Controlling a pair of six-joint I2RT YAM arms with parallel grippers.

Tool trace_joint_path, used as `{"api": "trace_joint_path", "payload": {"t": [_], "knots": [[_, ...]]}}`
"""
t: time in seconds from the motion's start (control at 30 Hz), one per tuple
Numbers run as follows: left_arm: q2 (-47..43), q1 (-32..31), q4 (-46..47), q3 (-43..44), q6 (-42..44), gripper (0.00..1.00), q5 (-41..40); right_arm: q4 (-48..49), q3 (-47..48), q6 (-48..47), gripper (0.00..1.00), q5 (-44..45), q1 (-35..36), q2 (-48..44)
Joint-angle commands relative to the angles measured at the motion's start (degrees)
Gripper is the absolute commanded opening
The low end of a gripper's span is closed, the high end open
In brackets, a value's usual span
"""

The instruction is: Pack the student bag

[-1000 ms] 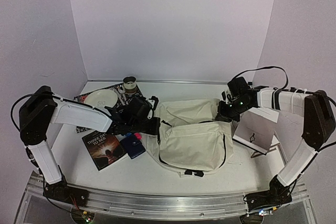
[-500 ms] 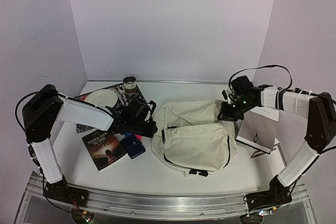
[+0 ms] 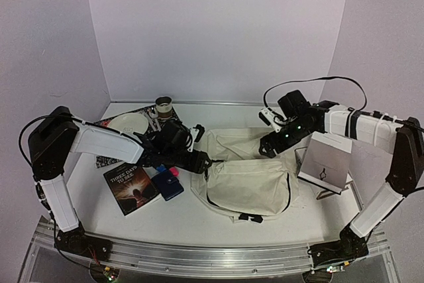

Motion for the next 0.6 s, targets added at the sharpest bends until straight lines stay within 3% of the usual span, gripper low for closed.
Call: {"api": "trace_joint_path", "payload": {"t": [0.0,0.37,0.57], "knots": [[-1.6,0.0,2.3,3.3,1.2,0.69,1.8,-3.0,2.8,-8.5,0.93,8.8,2.8,3.7],[1.6,0.0,3.0,2.8,-10.6,0.71,5.1,-1.1,0.6,-9.7,0.97,19.3,11.1,9.0],[3.1,-0.1,5.1,2.1,-15.1,0.71,6.2,-1.1,-1.0,-7.8,0.96,13.9,15.6,9.0]]}}
